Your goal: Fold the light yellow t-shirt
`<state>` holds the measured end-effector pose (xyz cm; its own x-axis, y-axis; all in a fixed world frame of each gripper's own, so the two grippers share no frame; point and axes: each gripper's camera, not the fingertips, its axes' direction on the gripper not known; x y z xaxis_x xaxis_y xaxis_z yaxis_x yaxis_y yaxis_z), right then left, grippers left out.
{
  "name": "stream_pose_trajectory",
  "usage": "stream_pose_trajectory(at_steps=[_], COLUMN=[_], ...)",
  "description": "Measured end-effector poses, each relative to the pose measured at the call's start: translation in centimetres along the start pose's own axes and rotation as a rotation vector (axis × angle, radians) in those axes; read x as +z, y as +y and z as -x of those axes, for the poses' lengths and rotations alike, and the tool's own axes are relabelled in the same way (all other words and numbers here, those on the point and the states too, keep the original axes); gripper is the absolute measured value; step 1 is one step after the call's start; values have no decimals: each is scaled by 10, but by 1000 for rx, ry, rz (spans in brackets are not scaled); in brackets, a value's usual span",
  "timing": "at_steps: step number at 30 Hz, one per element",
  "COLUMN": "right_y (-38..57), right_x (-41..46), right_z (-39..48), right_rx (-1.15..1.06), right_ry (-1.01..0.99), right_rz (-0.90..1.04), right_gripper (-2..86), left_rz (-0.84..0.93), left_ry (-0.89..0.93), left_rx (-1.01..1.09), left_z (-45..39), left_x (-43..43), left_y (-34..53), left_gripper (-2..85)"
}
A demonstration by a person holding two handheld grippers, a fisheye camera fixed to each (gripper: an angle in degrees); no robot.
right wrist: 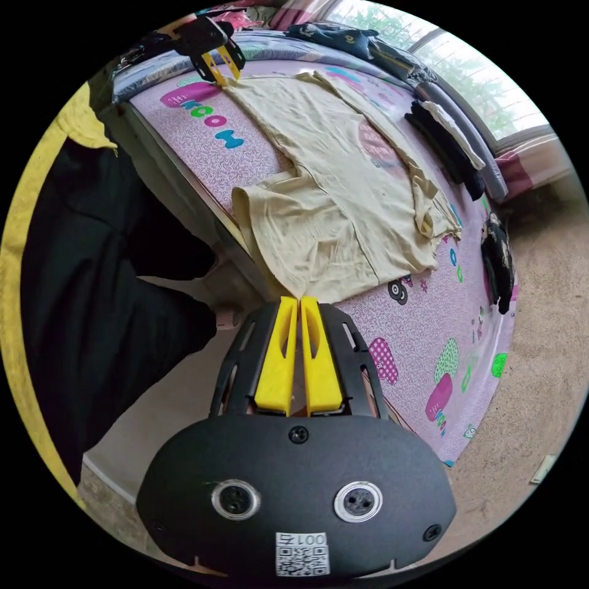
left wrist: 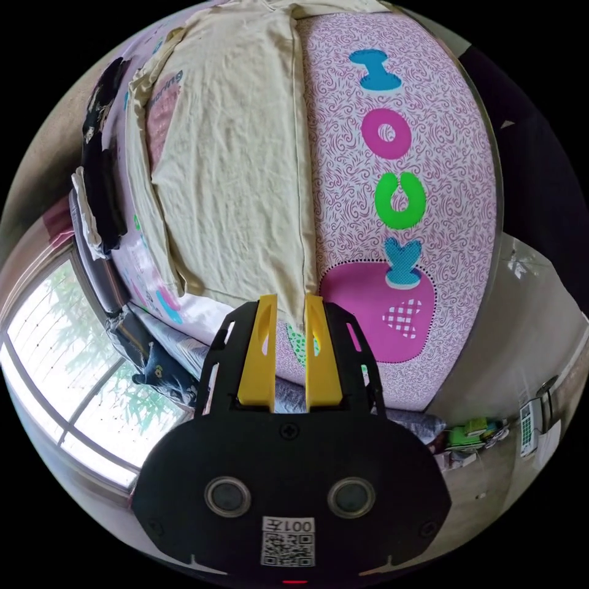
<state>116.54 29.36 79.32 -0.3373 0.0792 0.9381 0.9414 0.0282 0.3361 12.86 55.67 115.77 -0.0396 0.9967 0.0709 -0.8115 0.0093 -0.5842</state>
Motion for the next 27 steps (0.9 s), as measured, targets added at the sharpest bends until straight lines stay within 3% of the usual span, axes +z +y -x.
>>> stream_pose_trajectory(at_steps=[5, 10, 15, 20, 27], right_y=[-20, -37, -68, -138, -224], right_x=[-36, -55, -65, -69, 41], right_z=[-40, -84, -145, -268, -442], right_rx=[17, 4, 1, 9, 378], right_ry=[-24, -72, -281, -543, -726], right_rz=[18, 68, 122, 119, 171], right_gripper=[4, 3, 3, 3, 7], left_rz=[-54, -149, -209, -244, -154], left_ry=[60, 233, 336, 422, 607], left_rx=[58, -6, 48, 100, -78], left_z=[16, 61, 102, 163, 273], left_x=[11, 11, 13, 28, 92], left_y=[7, 28, 35, 37, 13], left_gripper=[-13, -14, -14, -14, -12])
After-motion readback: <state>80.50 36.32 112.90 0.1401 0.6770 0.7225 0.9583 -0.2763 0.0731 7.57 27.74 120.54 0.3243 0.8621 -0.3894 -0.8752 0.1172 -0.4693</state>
